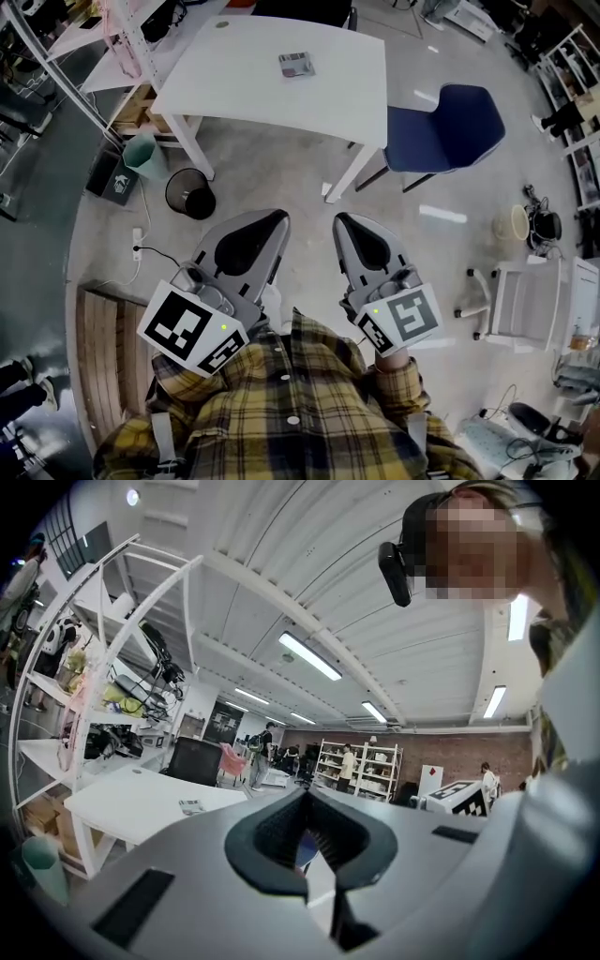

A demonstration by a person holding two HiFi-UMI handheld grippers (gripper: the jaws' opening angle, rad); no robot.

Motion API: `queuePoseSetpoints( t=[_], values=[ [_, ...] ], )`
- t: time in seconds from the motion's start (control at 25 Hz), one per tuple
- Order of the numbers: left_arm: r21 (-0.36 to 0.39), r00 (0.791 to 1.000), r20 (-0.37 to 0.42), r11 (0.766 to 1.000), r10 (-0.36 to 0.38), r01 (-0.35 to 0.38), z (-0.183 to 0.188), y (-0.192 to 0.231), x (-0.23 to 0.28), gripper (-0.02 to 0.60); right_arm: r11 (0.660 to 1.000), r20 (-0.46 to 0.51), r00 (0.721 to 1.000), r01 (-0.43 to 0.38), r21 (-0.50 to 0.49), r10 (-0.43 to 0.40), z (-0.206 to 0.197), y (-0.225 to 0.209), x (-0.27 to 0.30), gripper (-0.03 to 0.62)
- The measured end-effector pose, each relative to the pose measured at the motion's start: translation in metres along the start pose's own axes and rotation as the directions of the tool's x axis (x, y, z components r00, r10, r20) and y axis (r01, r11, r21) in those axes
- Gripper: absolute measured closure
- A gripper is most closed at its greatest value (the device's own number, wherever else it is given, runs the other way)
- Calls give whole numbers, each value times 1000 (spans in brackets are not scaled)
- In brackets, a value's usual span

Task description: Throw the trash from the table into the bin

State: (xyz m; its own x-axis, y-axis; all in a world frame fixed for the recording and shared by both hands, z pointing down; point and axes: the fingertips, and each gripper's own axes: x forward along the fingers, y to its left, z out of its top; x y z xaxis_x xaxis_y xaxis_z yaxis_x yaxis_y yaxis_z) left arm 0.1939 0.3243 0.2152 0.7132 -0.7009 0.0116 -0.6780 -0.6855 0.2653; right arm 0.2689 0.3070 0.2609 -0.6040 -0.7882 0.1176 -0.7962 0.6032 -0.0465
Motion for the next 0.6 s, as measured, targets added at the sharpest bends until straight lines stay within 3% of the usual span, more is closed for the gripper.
queuePoseSetpoints(
  t=[0.32,0.6],
  values=[
    [18,1000,-4,1000,0,0,24,93,39,574,1000,-13,1000,19,-3,-19,11,-30,100,595],
    [-15,1000,-17,1000,-1,1,23,144,57,574,999,-51,998,47,6,-47,7,-47,144,595]
  ],
)
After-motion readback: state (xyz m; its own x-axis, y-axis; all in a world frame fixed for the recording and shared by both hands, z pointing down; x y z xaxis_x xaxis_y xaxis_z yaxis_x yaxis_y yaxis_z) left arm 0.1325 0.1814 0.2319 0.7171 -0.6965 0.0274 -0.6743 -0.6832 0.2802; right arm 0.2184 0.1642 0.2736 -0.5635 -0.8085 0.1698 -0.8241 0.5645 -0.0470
